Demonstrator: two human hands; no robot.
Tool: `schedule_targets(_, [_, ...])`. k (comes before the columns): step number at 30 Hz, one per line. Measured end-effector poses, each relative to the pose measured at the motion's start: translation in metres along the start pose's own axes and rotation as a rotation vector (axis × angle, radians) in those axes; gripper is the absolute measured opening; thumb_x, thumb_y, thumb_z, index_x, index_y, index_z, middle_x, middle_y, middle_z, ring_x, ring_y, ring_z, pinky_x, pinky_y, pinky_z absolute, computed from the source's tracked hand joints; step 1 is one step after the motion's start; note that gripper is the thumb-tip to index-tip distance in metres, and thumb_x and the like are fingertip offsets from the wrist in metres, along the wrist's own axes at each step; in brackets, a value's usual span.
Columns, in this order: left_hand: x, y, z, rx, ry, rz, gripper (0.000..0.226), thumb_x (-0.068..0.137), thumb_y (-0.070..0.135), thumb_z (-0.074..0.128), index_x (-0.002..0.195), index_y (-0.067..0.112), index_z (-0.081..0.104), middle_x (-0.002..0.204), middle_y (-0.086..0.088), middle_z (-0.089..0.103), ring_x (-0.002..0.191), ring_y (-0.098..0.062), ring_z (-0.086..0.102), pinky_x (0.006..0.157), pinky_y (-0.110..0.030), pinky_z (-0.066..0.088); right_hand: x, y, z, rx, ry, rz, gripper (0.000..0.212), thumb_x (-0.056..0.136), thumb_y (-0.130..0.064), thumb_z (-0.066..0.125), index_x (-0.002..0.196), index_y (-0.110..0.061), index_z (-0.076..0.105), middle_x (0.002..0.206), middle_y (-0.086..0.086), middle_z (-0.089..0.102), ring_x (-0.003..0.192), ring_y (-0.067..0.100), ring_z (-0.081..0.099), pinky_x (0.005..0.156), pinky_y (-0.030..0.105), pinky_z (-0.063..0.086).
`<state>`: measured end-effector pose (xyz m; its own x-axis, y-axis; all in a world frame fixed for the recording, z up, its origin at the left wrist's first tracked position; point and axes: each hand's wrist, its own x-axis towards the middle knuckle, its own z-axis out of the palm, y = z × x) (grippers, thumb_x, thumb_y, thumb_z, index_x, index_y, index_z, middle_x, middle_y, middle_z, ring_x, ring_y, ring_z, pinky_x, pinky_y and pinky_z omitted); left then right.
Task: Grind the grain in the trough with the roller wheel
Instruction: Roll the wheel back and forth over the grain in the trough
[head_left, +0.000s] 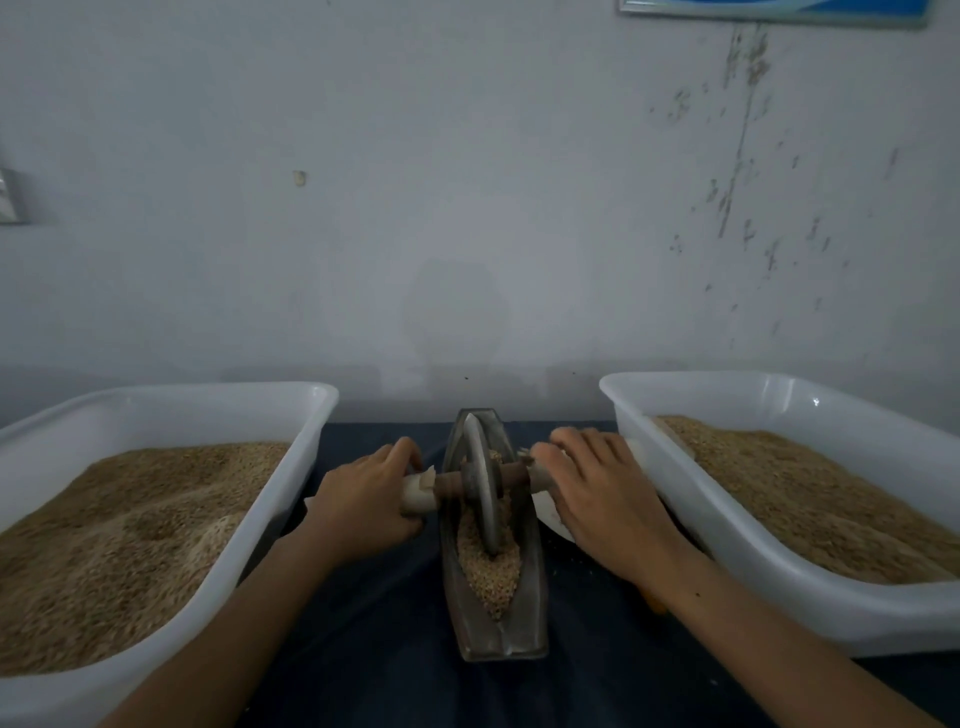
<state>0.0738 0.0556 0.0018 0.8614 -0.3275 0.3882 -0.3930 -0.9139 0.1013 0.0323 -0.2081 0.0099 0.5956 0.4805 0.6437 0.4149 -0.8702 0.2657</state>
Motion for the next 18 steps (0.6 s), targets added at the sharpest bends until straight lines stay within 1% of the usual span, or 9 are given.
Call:
schedule_targets(2, [-0.005, -0.002, 0.004, 0.009, 0.073, 0.023, 0.049, 0.072, 0.046, 0.067, 0.111, 0.030, 0.042, 0.108, 0.012, 0.052, 0.095, -0.010, 0.054, 0.079, -0.028, 0.041, -0.004, -0.001, -0.001, 0.044, 0.008, 0.047, 0.038, 0.066, -0.006, 0.073, 0.099, -0.012, 0.057, 0.091, 0.004, 0.060, 0.075, 0.021, 0.057, 0.063, 0.032, 0.049])
schedule_targets(3, [-0.007, -0.004, 0.004, 0.028, 0.110, 0.021, 0.051, 0.072, 0.046, 0.067, 0.114, 0.029, 0.043, 0.110, 0.011, 0.051, 0.098, -0.011, 0.053, 0.085, -0.029, 0.040, -0.006, -0.002, -0.002, 0.061, -0.020, 0.089, 0.034, 0.066, -0.005, 0.073, 0.095, -0.012, 0.057, 0.085, 0.003, 0.061, 0.069, 0.019, 0.057, 0.058, 0.030, 0.048])
schedule_targets(6, [-0.010, -0.007, 0.005, 0.112, 0.163, -0.012, 0.053, 0.072, 0.049, 0.067, 0.116, 0.029, 0.044, 0.112, 0.010, 0.051, 0.101, -0.012, 0.053, 0.091, -0.029, 0.037, -0.009, -0.005, -0.002, 0.046, -0.147, 0.198, 0.019, 0.075, -0.008, 0.069, 0.092, -0.011, 0.062, 0.081, 0.004, 0.065, 0.064, 0.022, 0.060, 0.053, 0.032, 0.046])
schedule_targets(8, [-0.011, -0.007, 0.006, 0.135, 0.156, -0.034, 0.049, 0.072, 0.050, 0.066, 0.112, 0.030, 0.045, 0.109, 0.010, 0.054, 0.096, -0.012, 0.055, 0.085, -0.028, 0.039, -0.010, -0.007, -0.003, -0.045, -0.231, 0.252, 0.013, 0.081, -0.014, 0.066, 0.094, -0.014, 0.062, 0.084, 0.003, 0.066, 0.068, 0.020, 0.062, 0.056, 0.031, 0.048])
schedule_targets(10, [-0.012, -0.006, 0.007, 0.123, 0.144, -0.050, 0.045, 0.074, 0.049, 0.065, 0.108, 0.030, 0.043, 0.105, 0.011, 0.059, 0.086, -0.012, 0.059, 0.070, -0.026, 0.042, -0.009, -0.008, -0.002, -0.163, -0.369, 0.346, 0.014, 0.090, -0.021, 0.057, 0.104, -0.018, 0.058, 0.096, 0.000, 0.066, 0.082, 0.016, 0.063, 0.064, 0.027, 0.043])
schedule_targets(12, [-0.012, -0.006, 0.007, 0.113, 0.143, -0.065, 0.043, 0.075, 0.047, 0.064, 0.107, 0.030, 0.042, 0.096, 0.010, 0.063, 0.077, -0.012, 0.062, 0.057, -0.025, 0.039, -0.010, -0.007, 0.002, -0.216, -0.471, 0.435, 0.017, 0.093, -0.021, 0.051, 0.109, -0.019, 0.058, 0.102, -0.001, 0.066, 0.091, 0.016, 0.063, 0.067, 0.026, 0.037])
schedule_targets(13, [-0.012, -0.005, 0.007, 0.121, 0.145, -0.070, 0.041, 0.076, 0.047, 0.064, 0.107, 0.030, 0.042, 0.092, 0.009, 0.065, 0.074, -0.013, 0.062, 0.053, -0.025, 0.035, -0.012, -0.006, 0.004, -0.220, -0.509, 0.463, 0.020, 0.094, -0.021, 0.051, 0.112, -0.019, 0.058, 0.105, -0.001, 0.066, 0.095, 0.016, 0.063, 0.068, 0.026, 0.036])
schedule_targets(16, [-0.011, -0.005, 0.006, 0.175, 0.131, -0.067, 0.032, 0.079, 0.050, 0.061, 0.102, 0.031, 0.049, 0.090, 0.008, 0.066, 0.078, -0.010, 0.062, 0.052, -0.023, 0.027, -0.018, -0.003, 0.012, -0.156, -0.559, 0.503, 0.032, 0.093, -0.018, 0.052, 0.124, -0.015, 0.049, 0.113, 0.001, 0.063, 0.103, 0.018, 0.061, 0.070, 0.027, 0.038])
schedule_targets(18, [-0.010, -0.006, 0.008, 0.188, 0.123, -0.060, 0.029, 0.080, 0.051, 0.061, 0.099, 0.030, 0.054, 0.092, 0.008, 0.066, 0.083, -0.009, 0.063, 0.056, -0.022, 0.030, -0.023, -0.001, 0.016, -0.104, -0.569, 0.502, 0.040, 0.092, -0.016, 0.053, 0.131, -0.014, 0.042, 0.116, 0.001, 0.062, 0.105, 0.018, 0.060, 0.071, 0.027, 0.040])
